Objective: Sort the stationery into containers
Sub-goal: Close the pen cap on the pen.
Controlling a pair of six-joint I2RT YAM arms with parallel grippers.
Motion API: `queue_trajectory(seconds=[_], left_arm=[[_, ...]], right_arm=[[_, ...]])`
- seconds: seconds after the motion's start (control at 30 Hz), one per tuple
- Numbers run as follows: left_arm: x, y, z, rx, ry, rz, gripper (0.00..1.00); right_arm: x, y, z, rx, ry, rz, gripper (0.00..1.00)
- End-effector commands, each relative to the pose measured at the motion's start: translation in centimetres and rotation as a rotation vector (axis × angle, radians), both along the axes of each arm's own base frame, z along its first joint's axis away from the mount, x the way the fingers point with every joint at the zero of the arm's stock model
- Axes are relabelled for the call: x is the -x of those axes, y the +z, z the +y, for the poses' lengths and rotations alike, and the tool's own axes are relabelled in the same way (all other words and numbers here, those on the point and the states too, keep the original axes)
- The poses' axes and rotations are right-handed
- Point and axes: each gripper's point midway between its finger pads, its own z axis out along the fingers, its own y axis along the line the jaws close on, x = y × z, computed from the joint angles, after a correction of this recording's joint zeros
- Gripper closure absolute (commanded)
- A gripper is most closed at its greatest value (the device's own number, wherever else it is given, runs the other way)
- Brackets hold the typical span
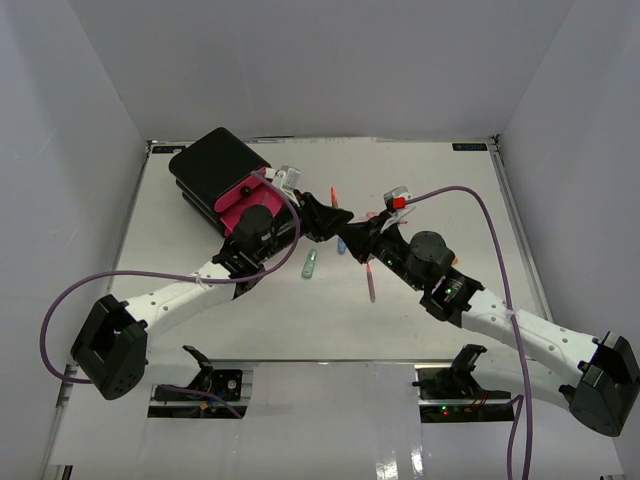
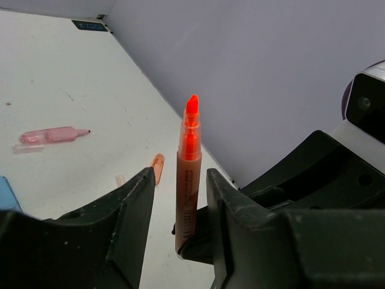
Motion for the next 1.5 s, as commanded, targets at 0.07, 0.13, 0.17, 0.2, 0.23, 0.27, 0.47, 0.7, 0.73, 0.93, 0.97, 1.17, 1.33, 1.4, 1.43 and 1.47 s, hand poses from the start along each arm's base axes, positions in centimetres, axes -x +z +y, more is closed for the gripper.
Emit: queue_trajectory(seconds=[0.07, 0.13, 0.17, 0.2, 0.23, 0.27, 0.47, 0.7, 0.73, 0.93, 0.97, 1.17, 1.33, 1.4, 1.43, 1.47], left_arm=[[0.6, 0.4, 0.2, 0.013, -0.004, -0.033, 0.6], [0.8, 0.5, 0.1, 0.012, -0.012, -0.039, 0.67], [0.8, 0.3, 0.1, 0.01, -0.013, -0.039, 0.7], [0.8, 0.3, 0.1, 0.008, -0.016, -0.042, 0.7], [0.9, 0.2, 0.1, 0.007, -0.017, -0.043, 0.71], [0.8, 0.2, 0.1, 0.003, -0.015, -0.048, 0.75], [0.8, 0.3, 0.4, -0.022, -0.002, -0.081, 0.82], [0.0, -0.1, 1.2, -0.112, 0.047, -0.106, 0.85], [-0.2, -0.2, 1.5, -0.135, 0.058, -0.11, 0.85], [-2.3, -2.1, 3.9, -0.268, 0.112, -0.076, 0.87], [-2.6, -2.0, 4.4, -0.289, 0.116, -0.086, 0.87], [-4.6, -3.5, 7.6, -0.44, 0.11, -0.073, 0.87], [-3.4, -5.5, 8.3, -0.556, 0.028, -0.122, 0.86], [-2.6, -6.7, 8.7, -0.558, 0.023, -0.132, 0.86], [-2.7, -6.4, 8.6, -0.544, 0.027, -0.166, 0.86], [-2.5, -6.7, 8.7, -0.545, 0.022, -0.167, 0.86]], right_arm=[[-0.2, 1.8, -0.4, -0.063, -0.024, -0.043, 0.9], [-0.3, 1.7, -0.4, -0.064, -0.029, -0.039, 0.9], [-0.2, 1.6, -0.4, -0.065, -0.029, -0.036, 0.89], [-0.2, 1.7, -0.4, -0.066, -0.027, -0.037, 0.89], [-0.2, 1.5, -0.4, -0.063, -0.026, -0.034, 0.88], [-0.2, 1.4, -0.4, -0.061, -0.027, -0.031, 0.87], [-0.2, 0.2, -0.6, -0.031, -0.034, -0.013, 0.63], [-0.4, -4.2, -2.7, 0.07, -0.12, 0.081, 0.32], [-0.2, -5.2, -3.4, 0.094, -0.141, 0.101, 0.24], [-1.2, -7.9, -7.6, 0.208, -0.321, 0.149, 0.1], [-1.2, -9.1, -8.4, 0.263, -0.344, 0.184, 0.1], [-4.1, -12.1, -13.1, 0.31, -0.515, 0.435, 0.09], [-6.0, -15.9, -17.4, 0.406, -0.661, 0.664, 0.09], [-7.0, -16.7, -18.0, 0.427, -0.69, 0.72, 0.16], [-7.1, -17.1, -18.3, 0.442, -0.702, 0.742, 0.19], [-7.4, -17.4, -18.4, 0.45, -0.714, 0.756, 0.2]])
